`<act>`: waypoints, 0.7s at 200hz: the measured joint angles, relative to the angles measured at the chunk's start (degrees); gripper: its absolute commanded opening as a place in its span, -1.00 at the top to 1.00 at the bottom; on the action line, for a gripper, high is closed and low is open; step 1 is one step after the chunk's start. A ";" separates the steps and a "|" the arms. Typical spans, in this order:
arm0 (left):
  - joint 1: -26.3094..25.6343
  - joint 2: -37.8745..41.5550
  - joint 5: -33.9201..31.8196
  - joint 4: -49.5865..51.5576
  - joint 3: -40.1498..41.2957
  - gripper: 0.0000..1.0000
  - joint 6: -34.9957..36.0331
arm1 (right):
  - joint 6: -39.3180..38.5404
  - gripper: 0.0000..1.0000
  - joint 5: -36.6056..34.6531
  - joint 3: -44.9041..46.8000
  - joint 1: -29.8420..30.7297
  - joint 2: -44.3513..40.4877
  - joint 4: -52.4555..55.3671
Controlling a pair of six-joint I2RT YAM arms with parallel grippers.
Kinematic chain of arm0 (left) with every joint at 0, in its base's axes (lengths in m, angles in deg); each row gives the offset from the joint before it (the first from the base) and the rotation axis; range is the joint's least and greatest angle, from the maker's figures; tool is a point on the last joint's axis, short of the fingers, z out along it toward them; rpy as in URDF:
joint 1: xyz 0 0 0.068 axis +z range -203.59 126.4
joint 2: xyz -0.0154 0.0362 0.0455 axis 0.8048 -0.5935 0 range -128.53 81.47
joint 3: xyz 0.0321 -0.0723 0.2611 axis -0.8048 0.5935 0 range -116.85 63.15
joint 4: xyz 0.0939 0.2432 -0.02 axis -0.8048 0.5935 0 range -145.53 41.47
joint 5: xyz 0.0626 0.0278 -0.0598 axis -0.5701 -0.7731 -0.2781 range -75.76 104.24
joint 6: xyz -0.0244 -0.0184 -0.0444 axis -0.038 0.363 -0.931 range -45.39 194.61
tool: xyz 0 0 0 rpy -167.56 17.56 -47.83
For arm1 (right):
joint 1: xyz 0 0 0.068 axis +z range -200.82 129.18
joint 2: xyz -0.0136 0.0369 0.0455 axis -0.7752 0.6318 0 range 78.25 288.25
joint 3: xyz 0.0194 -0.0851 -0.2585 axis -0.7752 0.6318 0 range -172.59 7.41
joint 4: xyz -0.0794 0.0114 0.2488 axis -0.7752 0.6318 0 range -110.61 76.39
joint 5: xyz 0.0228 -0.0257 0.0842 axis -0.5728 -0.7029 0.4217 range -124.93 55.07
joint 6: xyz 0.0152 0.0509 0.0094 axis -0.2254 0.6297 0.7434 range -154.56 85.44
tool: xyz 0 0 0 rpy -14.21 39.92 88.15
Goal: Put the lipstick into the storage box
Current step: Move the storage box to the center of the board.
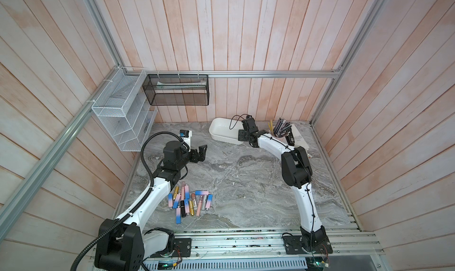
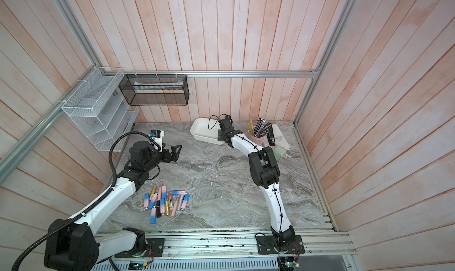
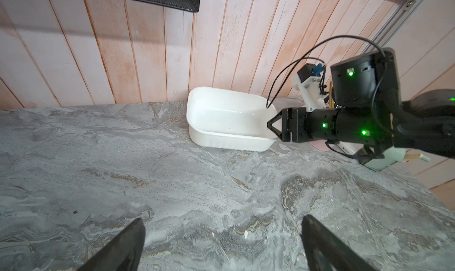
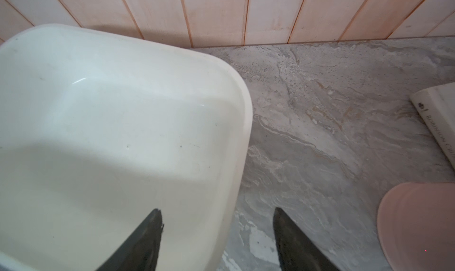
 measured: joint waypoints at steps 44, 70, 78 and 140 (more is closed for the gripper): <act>0.00 0.24 -0.26 1.75 0.44 -1.00 0.07 | 2.73 0.09 3.65 -14.08 -2.80 8.66 5.11; 0.00 0.24 -0.68 2.36 0.59 -1.00 0.22 | 4.15 0.36 5.88 -17.81 -3.39 11.32 8.22; 0.00 0.24 -0.79 2.38 0.68 -0.99 0.22 | 4.42 0.42 6.45 -17.88 -3.37 11.41 9.09; 0.00 0.24 -0.83 1.92 3.13 -1.00 -0.35 | 3.76 1.00 9.16 -16.59 -2.49 10.08 12.83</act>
